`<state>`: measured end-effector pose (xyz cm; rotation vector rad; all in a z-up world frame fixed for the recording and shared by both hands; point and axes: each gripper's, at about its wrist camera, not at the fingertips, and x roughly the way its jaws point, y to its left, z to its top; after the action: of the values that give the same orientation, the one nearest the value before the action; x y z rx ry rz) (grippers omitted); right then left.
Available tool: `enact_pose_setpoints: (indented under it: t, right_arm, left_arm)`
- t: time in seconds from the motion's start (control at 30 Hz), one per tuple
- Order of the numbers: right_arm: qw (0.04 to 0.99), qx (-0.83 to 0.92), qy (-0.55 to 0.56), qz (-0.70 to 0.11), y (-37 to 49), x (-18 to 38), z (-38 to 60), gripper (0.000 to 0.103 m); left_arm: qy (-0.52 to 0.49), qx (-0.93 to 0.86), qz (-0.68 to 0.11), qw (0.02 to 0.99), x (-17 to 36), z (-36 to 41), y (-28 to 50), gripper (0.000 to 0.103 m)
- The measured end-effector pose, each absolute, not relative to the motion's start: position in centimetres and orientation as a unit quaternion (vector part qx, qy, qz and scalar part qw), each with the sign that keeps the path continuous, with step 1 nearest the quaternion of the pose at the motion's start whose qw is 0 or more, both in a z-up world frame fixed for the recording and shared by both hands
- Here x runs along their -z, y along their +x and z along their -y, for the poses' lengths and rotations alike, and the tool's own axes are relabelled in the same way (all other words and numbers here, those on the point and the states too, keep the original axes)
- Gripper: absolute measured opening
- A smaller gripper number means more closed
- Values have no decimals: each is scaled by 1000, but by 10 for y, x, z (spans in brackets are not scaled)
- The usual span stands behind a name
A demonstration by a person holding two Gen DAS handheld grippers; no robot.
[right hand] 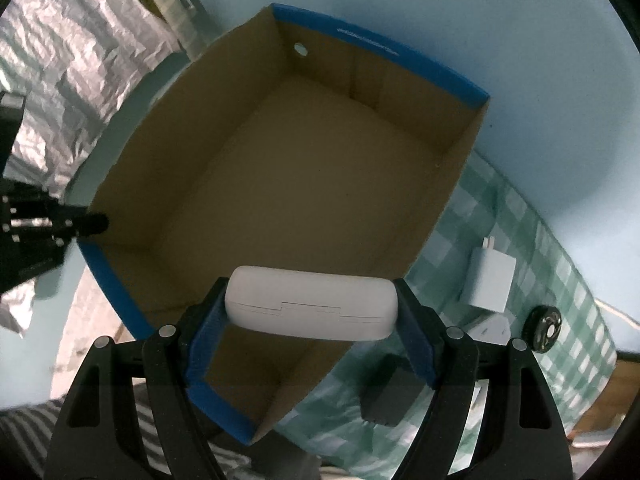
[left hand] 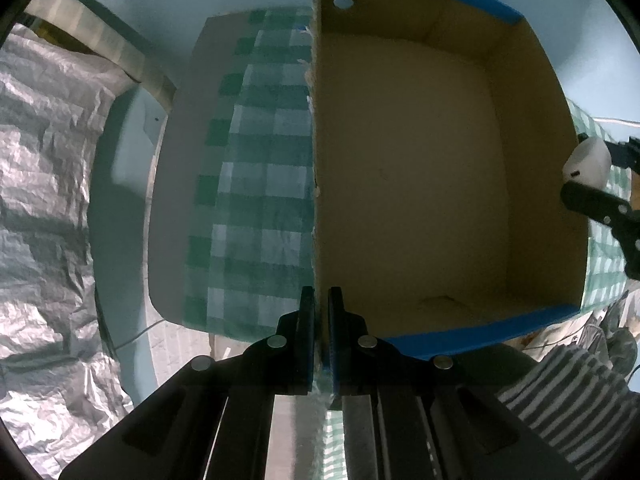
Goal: Organize rigid objects
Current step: 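Carry the earbud case over the box and open the right gripper, then grasp the black charger with the right gripper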
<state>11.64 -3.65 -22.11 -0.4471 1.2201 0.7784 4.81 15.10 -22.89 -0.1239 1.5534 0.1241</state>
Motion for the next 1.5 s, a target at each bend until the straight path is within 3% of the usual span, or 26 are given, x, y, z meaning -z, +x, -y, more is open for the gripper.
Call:
enact_pose_setpoints:
  t: [0.37, 0.87, 1.5]
  right_arm:
    - [736, -330, -219, -549, 110, 223, 32, 82]
    - [761, -286, -140, -566, 125, 211, 109, 82]
    - [708, -244, -99, -655, 129, 293, 165, 82]
  left_arm:
    - [-66, -49, -699, 711, 231, -155, 47, 6]
    - [-73, -46, -697, 712, 229, -156, 49, 6]
    - [-62, -50, -699, 711, 226, -150, 50, 6]
